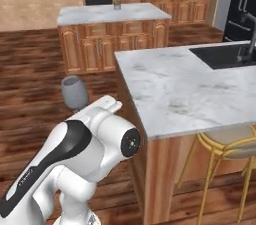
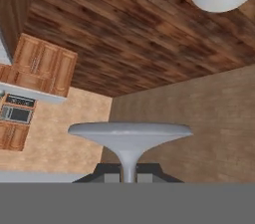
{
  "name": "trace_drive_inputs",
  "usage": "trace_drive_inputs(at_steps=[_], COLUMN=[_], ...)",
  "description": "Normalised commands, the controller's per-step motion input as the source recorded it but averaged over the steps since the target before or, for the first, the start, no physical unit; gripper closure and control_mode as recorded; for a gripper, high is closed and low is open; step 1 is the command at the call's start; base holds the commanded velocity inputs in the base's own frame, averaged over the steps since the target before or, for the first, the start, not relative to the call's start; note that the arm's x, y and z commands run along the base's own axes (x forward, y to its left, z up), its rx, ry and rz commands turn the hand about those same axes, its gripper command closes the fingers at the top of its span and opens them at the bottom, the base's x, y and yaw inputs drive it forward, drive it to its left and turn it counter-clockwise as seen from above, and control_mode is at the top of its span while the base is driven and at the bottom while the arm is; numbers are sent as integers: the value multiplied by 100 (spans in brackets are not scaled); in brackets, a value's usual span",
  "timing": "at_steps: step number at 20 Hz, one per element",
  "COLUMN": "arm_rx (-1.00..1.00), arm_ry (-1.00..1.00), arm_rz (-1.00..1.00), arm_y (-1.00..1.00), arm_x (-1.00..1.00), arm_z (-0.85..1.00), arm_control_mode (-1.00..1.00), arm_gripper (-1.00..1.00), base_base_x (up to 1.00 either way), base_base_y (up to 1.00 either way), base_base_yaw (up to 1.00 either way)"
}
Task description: Retrieve the wine glasses from the counter and place one next to each plate.
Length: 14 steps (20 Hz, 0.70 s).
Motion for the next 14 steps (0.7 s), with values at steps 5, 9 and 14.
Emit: trace_drive_inputs(at_steps=[5, 9, 14], arm_rx=[0, 0, 0], arm_ry=[0, 0, 0], arm_rz=[0, 0, 0], arm_y=[0, 0, 0], arm_x=[0, 0, 0], arm_z=[0, 0, 0], arm_control_mode=[100, 100, 100], arm_gripper=[100, 100, 100], base_base_x=[-39, -30, -22], base_base_y=[-100, -100, -97], base_base_yaw=[15, 37, 61])
